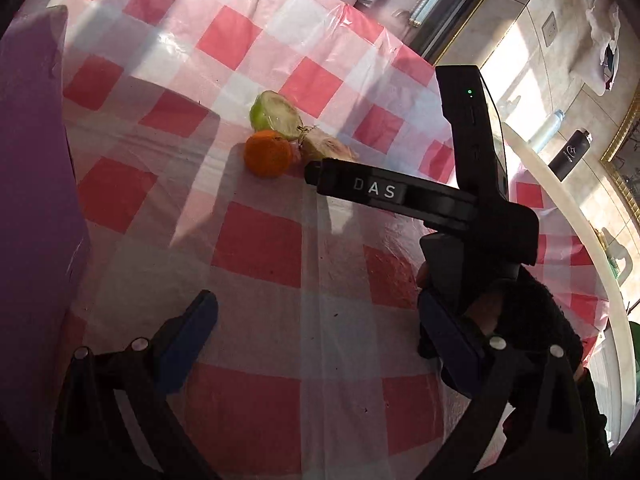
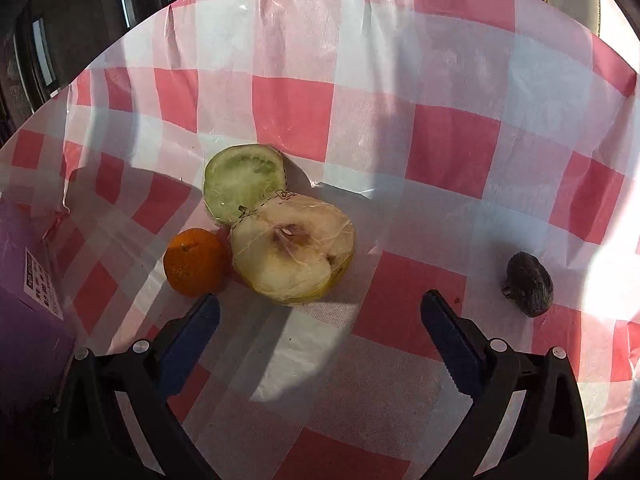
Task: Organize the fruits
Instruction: 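Grasp the cut pear half with the right tool and lift it, then grasp the mandarin with the left tool while the right tool holds the pear half, then carry the mandarin and the pear half over the box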
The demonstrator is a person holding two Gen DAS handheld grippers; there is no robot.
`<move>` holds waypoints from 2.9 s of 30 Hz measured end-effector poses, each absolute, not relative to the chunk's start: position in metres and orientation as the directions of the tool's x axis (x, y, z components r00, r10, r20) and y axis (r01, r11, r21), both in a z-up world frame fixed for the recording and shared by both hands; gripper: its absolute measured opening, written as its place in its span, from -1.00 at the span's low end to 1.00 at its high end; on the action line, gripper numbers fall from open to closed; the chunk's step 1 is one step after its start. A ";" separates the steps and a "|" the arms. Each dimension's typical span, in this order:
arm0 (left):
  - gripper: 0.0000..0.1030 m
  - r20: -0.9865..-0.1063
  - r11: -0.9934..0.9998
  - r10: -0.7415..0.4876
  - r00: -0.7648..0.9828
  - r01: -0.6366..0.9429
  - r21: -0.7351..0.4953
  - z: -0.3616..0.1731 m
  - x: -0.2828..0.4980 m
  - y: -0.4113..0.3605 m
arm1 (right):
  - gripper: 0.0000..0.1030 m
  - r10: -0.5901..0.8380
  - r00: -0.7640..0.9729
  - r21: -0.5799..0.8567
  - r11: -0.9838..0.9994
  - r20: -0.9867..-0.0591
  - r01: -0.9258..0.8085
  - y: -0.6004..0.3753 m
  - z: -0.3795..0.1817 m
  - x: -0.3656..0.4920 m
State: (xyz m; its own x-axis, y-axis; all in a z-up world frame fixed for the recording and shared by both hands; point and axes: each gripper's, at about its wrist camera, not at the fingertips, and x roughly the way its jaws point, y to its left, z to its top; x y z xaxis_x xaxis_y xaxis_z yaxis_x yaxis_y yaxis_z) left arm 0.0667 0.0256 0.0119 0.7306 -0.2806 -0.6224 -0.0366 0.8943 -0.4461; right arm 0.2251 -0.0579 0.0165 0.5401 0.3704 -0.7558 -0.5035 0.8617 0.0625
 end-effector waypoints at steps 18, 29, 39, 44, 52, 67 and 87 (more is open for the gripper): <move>0.96 -0.624 0.896 -0.274 0.732 -0.041 -0.441 0.011 0.070 0.027 | 0.20 0.345 0.659 0.228 0.938 -0.669 -0.260 -0.170 0.027 0.138; 0.96 -0.664 0.910 -0.267 0.698 -0.045 -0.412 0.009 0.077 0.025 | 0.20 0.292 0.784 0.429 0.903 -0.548 -0.036 -0.256 0.020 0.082; 0.94 -0.742 0.950 0.049 0.668 -0.262 -0.172 0.013 0.169 0.036 | 0.21 0.319 0.766 0.437 0.898 -0.558 -0.055 -0.251 0.014 0.082; 0.64 -0.763 0.950 0.105 0.638 -0.292 -0.113 0.011 0.213 0.045 | 0.21 0.326 0.758 0.439 0.897 -0.565 -0.058 -0.249 0.011 0.085; -0.21 -0.724 0.974 -0.041 0.689 -0.134 -0.183 0.013 0.155 0.031 | 0.21 0.332 0.755 0.440 0.896 -0.566 -0.064 -0.248 0.011 0.085; -0.20 -0.693 0.942 -0.269 0.669 0.034 -0.333 0.006 0.019 0.018 | 0.21 0.334 0.755 0.440 0.895 -0.564 -0.068 -0.249 0.011 0.083; -0.20 -0.709 0.955 -0.240 0.663 0.030 -0.294 0.006 0.022 0.013 | 0.21 0.327 0.737 0.425 0.903 -0.592 -0.059 -0.246 0.010 0.087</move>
